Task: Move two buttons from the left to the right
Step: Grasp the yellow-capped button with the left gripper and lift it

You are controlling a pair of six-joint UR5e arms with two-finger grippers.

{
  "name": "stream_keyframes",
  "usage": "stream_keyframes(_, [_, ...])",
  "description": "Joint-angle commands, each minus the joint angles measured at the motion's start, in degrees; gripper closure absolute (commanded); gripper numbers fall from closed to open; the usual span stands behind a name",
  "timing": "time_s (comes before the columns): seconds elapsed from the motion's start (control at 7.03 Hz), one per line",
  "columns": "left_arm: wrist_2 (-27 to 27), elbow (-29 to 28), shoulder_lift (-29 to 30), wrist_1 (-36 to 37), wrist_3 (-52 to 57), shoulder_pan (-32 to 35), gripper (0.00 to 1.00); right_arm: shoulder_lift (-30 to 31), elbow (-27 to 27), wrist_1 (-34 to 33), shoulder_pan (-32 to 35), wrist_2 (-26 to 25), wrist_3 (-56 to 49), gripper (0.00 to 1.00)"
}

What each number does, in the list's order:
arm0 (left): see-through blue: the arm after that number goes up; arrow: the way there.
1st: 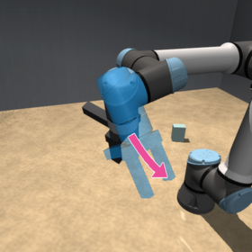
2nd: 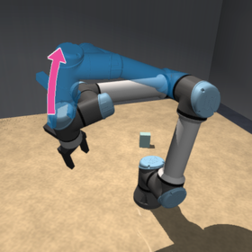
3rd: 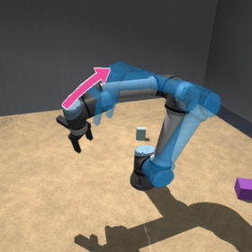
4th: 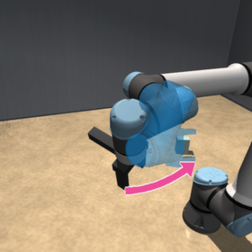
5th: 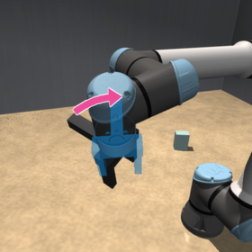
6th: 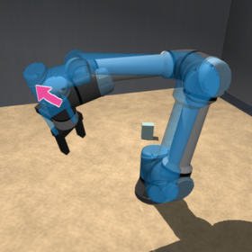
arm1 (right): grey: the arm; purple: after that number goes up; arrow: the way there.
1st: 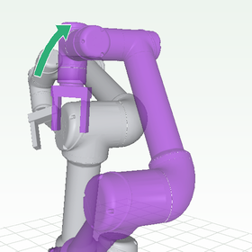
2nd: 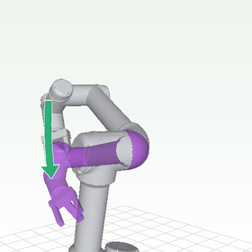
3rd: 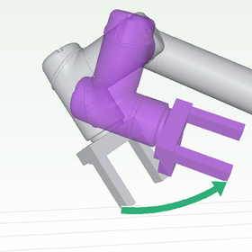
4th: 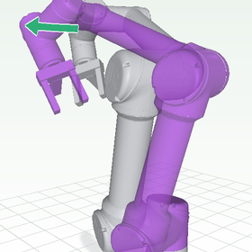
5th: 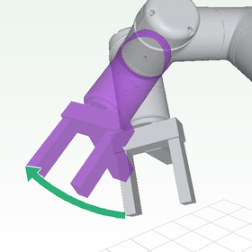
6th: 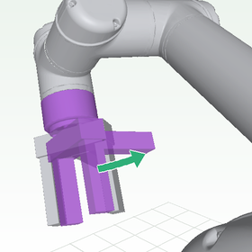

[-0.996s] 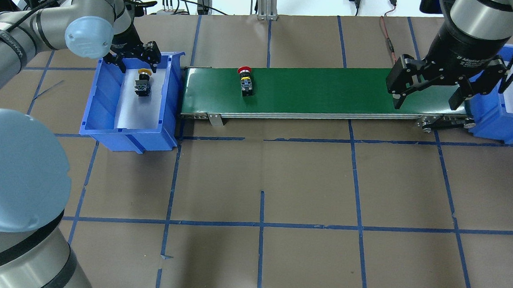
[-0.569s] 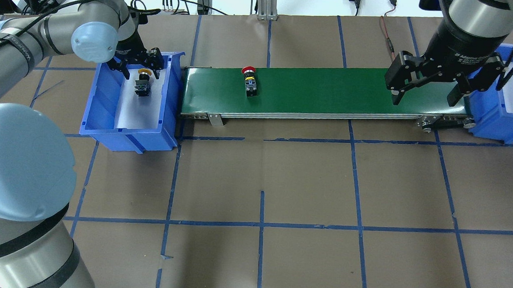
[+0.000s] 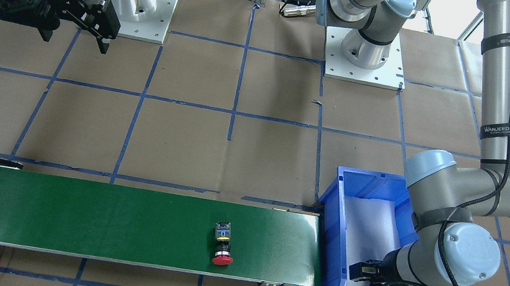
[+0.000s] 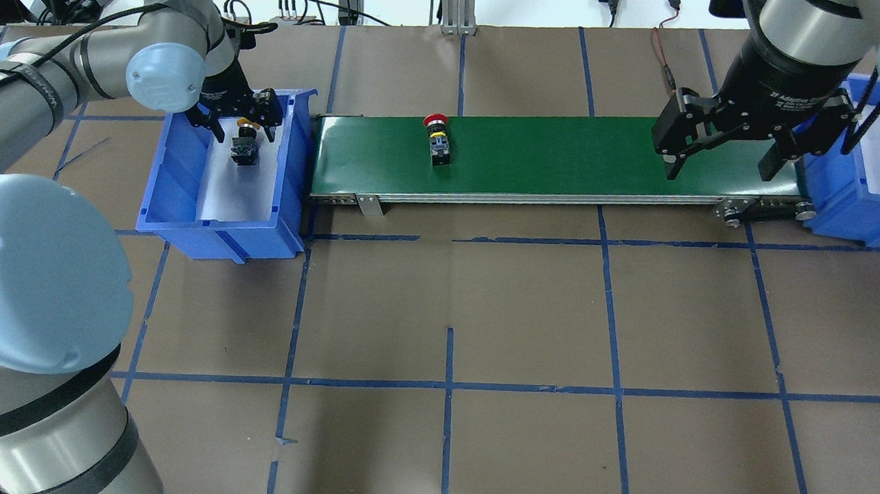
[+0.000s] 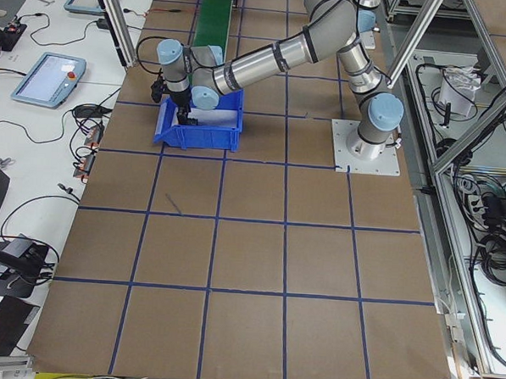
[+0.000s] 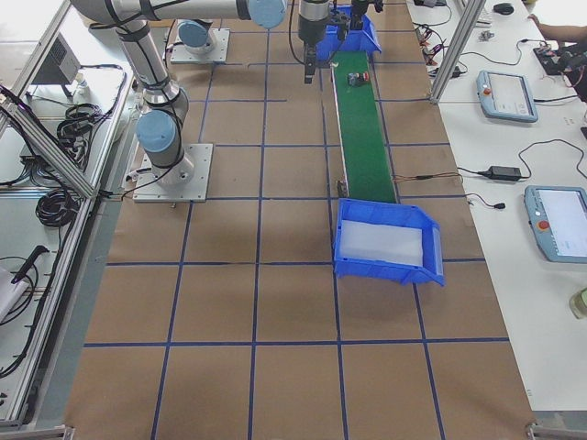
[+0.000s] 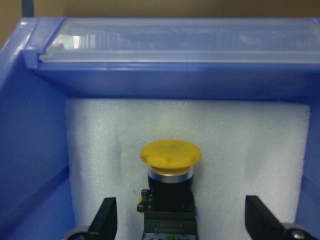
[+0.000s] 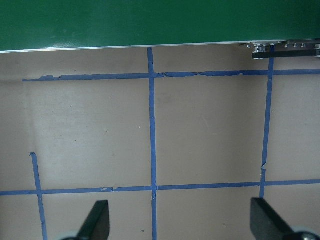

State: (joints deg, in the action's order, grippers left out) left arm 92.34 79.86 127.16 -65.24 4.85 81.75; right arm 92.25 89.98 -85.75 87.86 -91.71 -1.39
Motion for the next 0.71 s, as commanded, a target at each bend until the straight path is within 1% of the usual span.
stream_keyframes(0.0, [-0.1,0.3,0.2,0.0,0.1,0.1,0.1,0.0,-0.1,0.0,0.1,-0.1,0.0,0.0])
stream_keyframes(0.14, [-0.1,0.4,0.3,0.0,0.1,0.1,0.11,0.0,-0.1,0.0,0.1,-0.1,0.2,0.0])
stream_keyframes(0.28, [0.0,0.5,0.3,0.0,0.1,0.1,0.33,0.0,-0.2,0.0,0.1,-0.1,0.1,0.0])
stream_keyframes(0.43, [0.0,0.3,0.2,0.1,0.1,0.2,0.57,0.0,-0.1,0.0,0.1,-0.1,0.2,0.0])
stream_keyframes(0.57, [-0.1,0.2,-1.0,-0.1,0.0,0.2,0.67,0.0,-0.1,0.0,0.1,-0.1,0.2,0.0])
